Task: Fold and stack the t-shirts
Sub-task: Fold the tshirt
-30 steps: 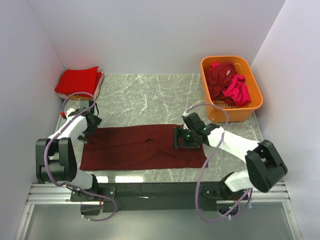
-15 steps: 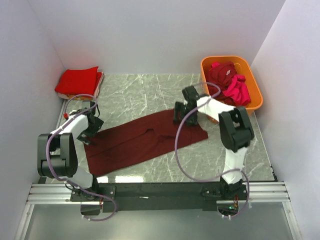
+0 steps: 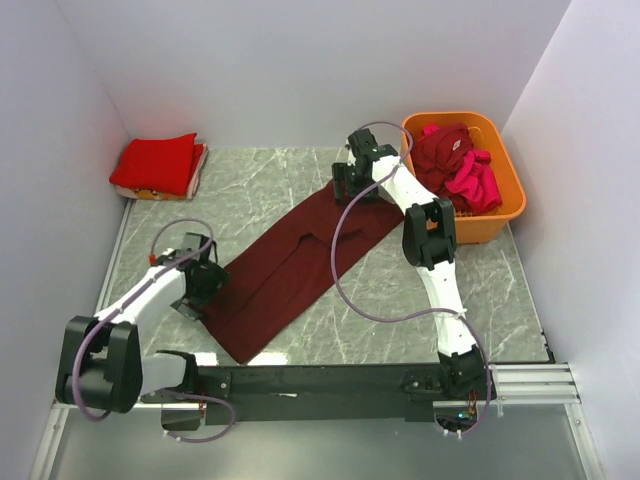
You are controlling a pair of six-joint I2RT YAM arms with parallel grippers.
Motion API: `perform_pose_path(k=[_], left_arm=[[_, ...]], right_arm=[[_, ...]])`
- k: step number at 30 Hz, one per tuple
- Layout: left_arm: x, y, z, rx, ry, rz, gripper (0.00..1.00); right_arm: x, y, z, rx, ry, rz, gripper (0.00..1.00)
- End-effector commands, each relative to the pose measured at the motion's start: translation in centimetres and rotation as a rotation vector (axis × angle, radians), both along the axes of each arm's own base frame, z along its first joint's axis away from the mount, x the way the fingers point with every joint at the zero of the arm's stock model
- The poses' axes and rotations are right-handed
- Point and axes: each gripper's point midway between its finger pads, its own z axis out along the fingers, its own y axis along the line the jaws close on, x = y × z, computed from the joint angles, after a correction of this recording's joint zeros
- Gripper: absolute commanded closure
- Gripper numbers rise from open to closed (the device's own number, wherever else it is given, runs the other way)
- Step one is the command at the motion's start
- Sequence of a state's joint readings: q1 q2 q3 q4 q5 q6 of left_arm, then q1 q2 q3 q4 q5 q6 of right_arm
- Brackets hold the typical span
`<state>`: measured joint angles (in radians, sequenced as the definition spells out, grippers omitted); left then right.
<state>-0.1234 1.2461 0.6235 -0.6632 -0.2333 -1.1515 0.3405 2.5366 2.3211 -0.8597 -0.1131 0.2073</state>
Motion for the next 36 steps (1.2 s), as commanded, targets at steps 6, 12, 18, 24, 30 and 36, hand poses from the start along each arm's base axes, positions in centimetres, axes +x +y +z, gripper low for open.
perform_pose_path(k=[6, 12, 18, 24, 30, 36], left_arm=[[-9.1, -5.7, -2.1, -0.124, 0.231, -0.168, 0.01], [-11.9, -7.9, -1.0, -0.166, 0.243, -0.321, 0.01], [-8.2, -5.2, 6.2, 0.08, 0.099, -0.33, 0.01], [-3.1, -10.1, 8.6, -0.014, -0.074, -0.517, 0.01], [-2.8, -18.1, 6.2, -0.135, -0.096, -0.884, 0.0], [-4.6, -21.0, 3.2, -0.094, -0.018, -1.057, 0.01]], right_arm=[[3.9, 1.2, 2.3, 0.024, -0.184, 0.121, 0.11], [5.3, 2.7, 5.9, 0.095, -0.29, 0.165, 0.1], [3.1, 0.9, 12.4, 0.096, -0.31, 0.009, 0.09], [-5.0, 1.1, 11.6, 0.179, -0.237, -0.055, 0.08], [-12.4, 3.4, 6.2, 0.14, -0.077, -0.016, 0.06], [-13.4, 3.8, 2.7, 0.095, 0.024, -0.031, 0.06]])
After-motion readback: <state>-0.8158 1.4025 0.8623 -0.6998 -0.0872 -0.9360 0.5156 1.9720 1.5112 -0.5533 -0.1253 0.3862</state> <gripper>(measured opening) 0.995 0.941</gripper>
